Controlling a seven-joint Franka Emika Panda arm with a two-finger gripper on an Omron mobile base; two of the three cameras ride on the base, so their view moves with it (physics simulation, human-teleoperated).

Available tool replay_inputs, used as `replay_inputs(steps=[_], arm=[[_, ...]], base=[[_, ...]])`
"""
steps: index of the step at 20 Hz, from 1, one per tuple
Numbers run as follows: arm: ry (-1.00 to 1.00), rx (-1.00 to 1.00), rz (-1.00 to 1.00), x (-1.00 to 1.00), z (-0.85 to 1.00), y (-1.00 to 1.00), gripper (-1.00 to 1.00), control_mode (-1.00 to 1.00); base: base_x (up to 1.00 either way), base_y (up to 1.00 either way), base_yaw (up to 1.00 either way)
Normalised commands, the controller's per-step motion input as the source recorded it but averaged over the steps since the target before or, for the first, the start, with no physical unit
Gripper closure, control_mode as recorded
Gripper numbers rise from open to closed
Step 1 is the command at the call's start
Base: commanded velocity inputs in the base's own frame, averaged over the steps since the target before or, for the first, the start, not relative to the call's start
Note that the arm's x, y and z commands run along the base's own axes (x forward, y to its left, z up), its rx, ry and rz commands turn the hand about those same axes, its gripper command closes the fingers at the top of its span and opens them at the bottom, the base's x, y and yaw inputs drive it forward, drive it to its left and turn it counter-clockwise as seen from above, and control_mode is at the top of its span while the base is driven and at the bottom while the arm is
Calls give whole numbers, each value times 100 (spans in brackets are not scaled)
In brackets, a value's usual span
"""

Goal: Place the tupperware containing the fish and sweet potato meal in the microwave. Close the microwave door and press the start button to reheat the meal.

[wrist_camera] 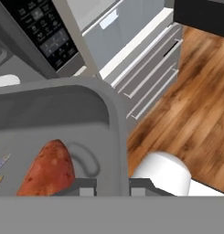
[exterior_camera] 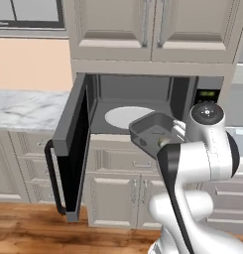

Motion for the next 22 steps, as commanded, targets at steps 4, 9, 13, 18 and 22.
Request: replay_inputs(steps=[4, 9, 13, 18, 22], arm=[[0, 0, 0, 0, 0, 0, 100, 100], [0, 0, 0, 0, 0, 0, 100, 100], [0, 0, 0, 2, 0, 0, 100, -100], [0, 0, 0, 20, 0, 0, 100, -100], [0, 0, 0, 25, 0, -10, 100, -100]], base=[[-41, 0, 7], [-20, 0, 6], [0, 0, 1], [0, 0, 0], [0, 0, 0]])
